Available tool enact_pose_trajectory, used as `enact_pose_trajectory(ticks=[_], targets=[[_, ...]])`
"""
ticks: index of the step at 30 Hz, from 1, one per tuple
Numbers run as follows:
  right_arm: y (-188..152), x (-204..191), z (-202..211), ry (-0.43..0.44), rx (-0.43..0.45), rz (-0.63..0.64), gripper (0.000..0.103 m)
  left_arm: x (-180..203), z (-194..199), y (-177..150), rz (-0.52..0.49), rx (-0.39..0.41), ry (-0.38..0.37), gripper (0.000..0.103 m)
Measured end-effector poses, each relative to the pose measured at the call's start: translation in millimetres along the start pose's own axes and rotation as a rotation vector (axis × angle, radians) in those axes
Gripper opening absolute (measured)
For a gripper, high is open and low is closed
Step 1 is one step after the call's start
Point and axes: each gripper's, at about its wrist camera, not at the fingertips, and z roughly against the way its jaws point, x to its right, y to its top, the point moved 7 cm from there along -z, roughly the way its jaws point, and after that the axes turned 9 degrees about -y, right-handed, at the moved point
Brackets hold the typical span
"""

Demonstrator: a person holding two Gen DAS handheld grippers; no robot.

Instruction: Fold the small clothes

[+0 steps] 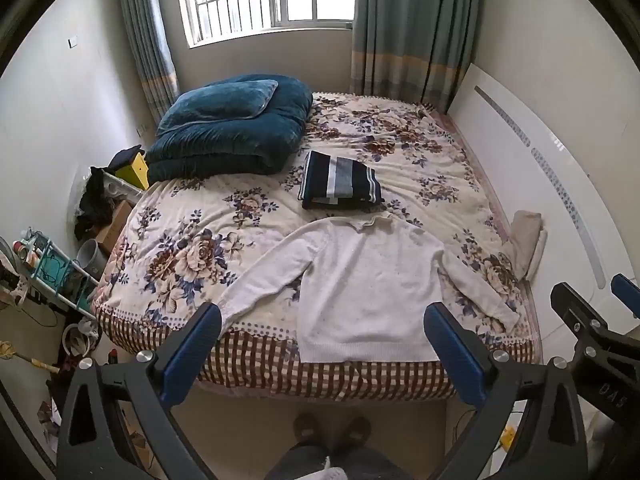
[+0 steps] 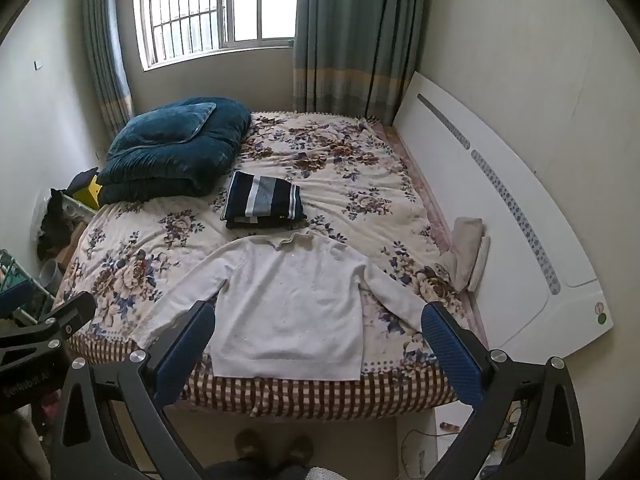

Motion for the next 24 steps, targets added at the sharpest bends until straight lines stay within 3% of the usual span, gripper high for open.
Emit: enact_pose_trajectory(ticks=[24], targets=[[-7, 1, 0, 0.006, 0.001, 0.006, 0.103, 4, 9, 27, -0.008, 0.014, 0.004, 0.103]])
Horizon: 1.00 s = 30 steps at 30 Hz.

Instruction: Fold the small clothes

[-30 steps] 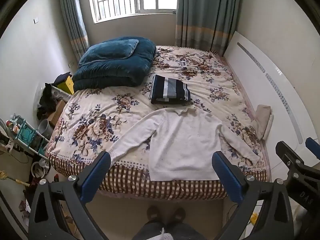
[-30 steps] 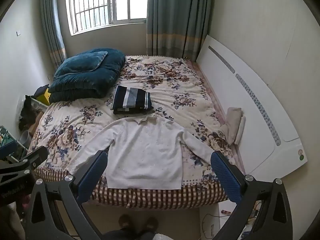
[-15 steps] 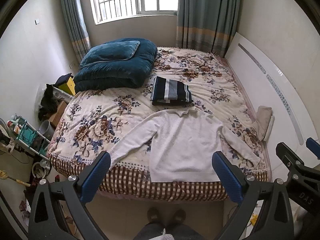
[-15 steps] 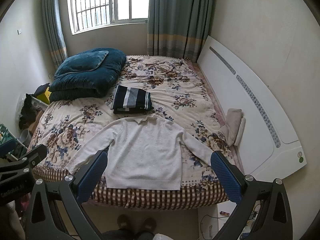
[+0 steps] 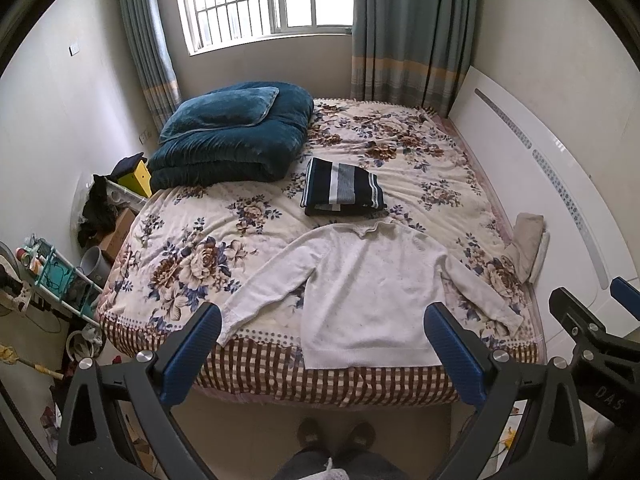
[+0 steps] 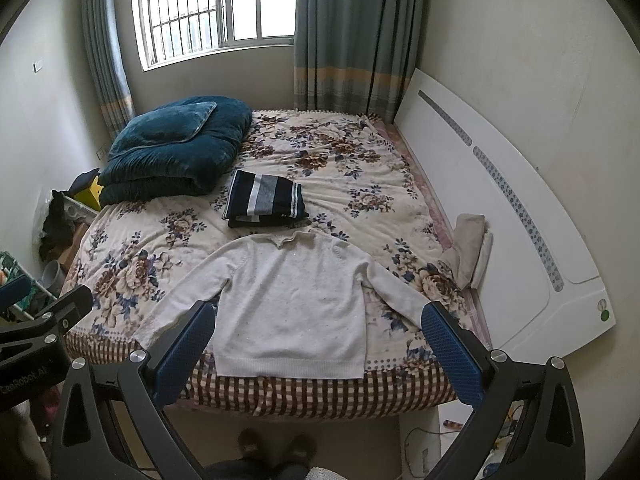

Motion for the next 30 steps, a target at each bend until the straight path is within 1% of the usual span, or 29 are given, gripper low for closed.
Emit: enact_pose_trajectory(ticks=[6, 15, 30], targets=[[0, -2, 0, 0.002, 0.004, 0.000, 0.103, 0, 0, 3, -0.002, 0.004, 0.003, 0.103], [3, -4, 6, 0.006, 0.013, -0.005, 0.103, -7, 3, 20, -0.005, 0.021, 0.004, 0.103], [8, -5, 10, 0.010, 0.019, -0.006, 0.103, -4, 9, 23, -0.015, 0.039, 0.008, 0.103]])
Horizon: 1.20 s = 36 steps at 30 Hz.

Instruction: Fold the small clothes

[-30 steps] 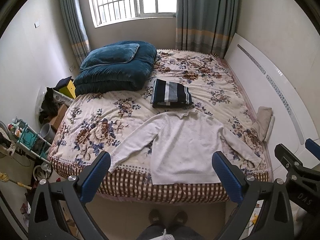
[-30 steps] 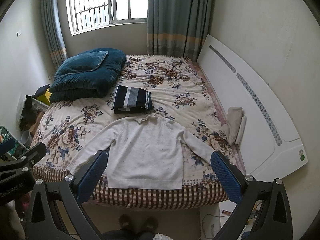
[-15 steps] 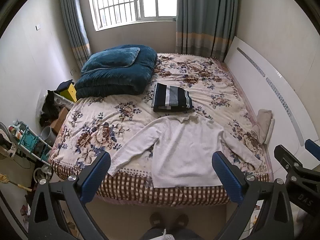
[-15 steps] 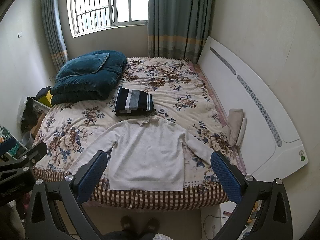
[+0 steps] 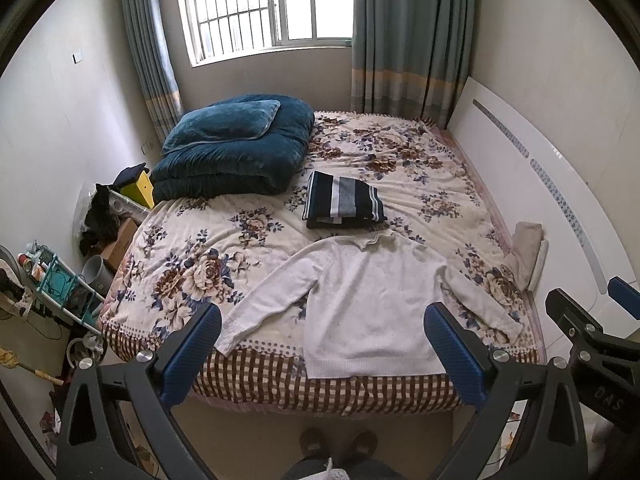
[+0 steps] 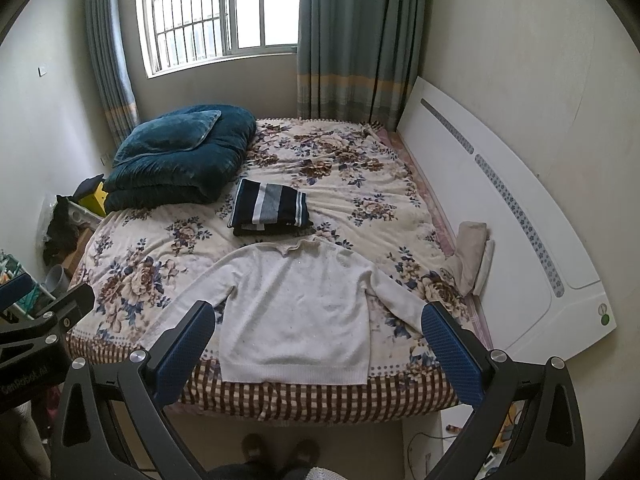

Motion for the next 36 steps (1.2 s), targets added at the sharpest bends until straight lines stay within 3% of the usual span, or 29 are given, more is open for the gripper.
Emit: enact_pose_trajectory(ticks=[27, 33, 36], targets=[[4, -4, 4, 0.007, 0.009, 0.001, 0.103, -7, 11, 0, -0.004, 0.022, -0.008, 0.103], [20, -7, -1, 0.001, -0.017, -0.037, 0.103, -12, -10, 3, -0.010, 0.029, 0.003, 0.103], [20, 4, -28, -0.015, -0.050, -0.106, 0.103, -20, -38, 6, -0.016, 0.034, 0.010, 0.103]])
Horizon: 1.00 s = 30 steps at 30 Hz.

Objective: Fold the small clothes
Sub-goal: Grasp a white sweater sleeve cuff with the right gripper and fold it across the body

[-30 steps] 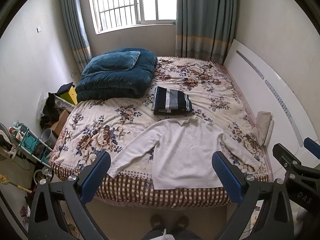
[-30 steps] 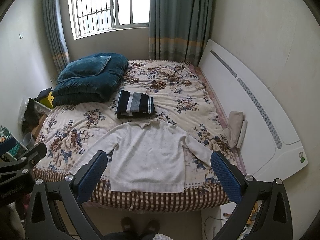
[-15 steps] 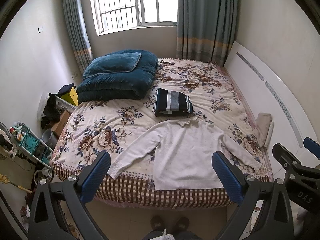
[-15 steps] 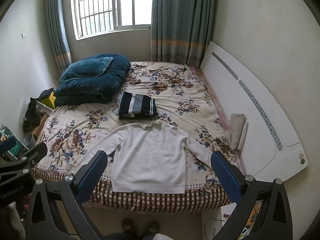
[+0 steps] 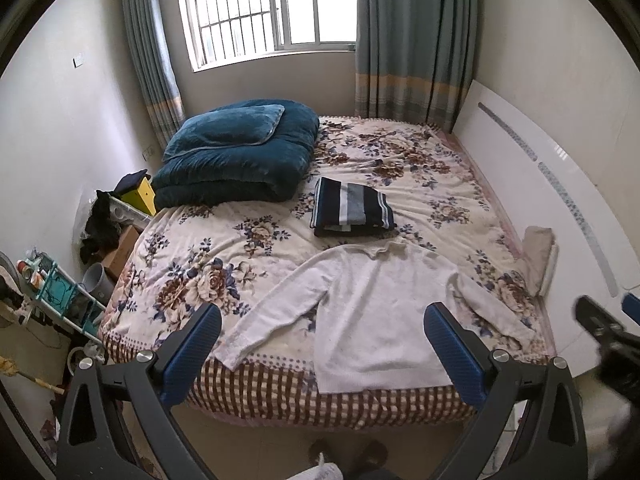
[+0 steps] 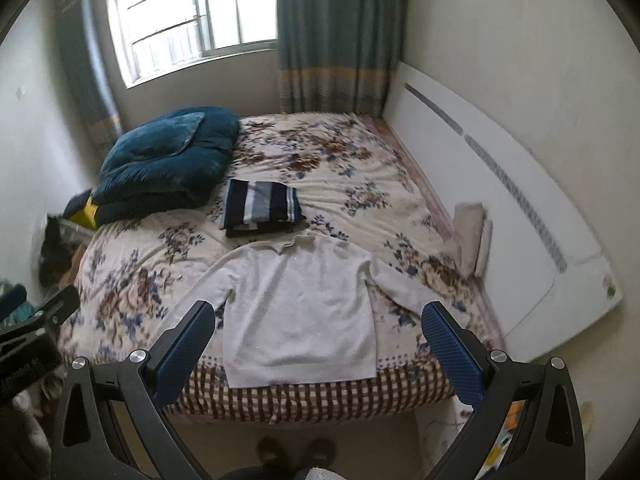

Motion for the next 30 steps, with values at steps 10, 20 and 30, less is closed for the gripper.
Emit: enact_pose_trajectory(ticks=[10, 20, 30], targets=[[-70, 174, -202, -0.279, -0.256, -0.419, 0.103, 11, -165, -10, -0.016, -0.109, 0.005, 0.103], [-217, 360, -459, -0.288, -0.562, -0.925, 0.074, 50, -373, -51, 0.000, -0.328, 0.135, 0.103], [-311, 441, -668, -0.258, -0.611, -1.344, 0.074, 42, -543, -142, 0.100, -0.532, 0.219, 0.103]])
